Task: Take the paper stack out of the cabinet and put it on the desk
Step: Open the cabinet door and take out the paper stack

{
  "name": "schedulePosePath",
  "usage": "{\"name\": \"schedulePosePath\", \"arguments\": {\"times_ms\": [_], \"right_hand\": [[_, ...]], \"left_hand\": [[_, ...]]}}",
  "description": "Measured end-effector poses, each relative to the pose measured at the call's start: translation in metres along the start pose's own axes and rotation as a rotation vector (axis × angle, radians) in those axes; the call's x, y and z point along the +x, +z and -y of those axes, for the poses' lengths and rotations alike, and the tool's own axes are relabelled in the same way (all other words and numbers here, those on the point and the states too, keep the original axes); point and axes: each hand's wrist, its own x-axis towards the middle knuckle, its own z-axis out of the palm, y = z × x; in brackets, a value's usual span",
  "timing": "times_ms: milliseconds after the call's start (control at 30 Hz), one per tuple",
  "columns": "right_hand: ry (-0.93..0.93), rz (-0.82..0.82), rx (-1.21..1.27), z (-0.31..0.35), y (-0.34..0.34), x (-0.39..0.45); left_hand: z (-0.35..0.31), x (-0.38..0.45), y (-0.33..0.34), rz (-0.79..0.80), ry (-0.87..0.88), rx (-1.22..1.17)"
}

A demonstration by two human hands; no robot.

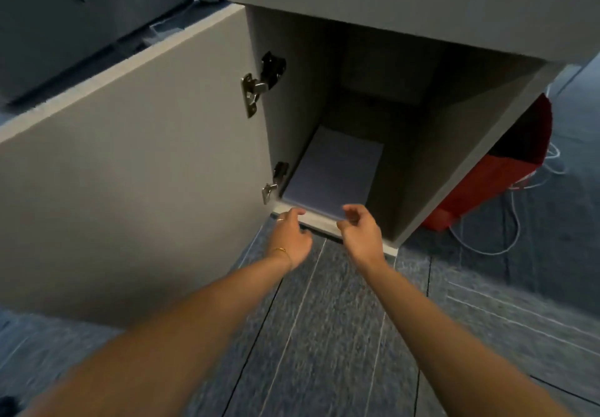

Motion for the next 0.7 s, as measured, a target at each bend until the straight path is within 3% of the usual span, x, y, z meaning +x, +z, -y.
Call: {"name": "schedulePosePath", "arguments": {"times_ms": [133,333,700], "right_hand": [[0.129,0.031,0.046,-0.008,-0.002,0.040],[0.262,0.147,0.068,-0.013,-0.004,0.064],[0.362,0.044,0.154,-0.041,0.004,0.067]], "left_hand": [[0.017,0.052,-0.001,0.035,-0.067,0.027],[0.018,0.093,0.008,0.008,-0.032,0.201],[0.012,0.089,0.021,-0.049,-0.137,-0.118]]}}
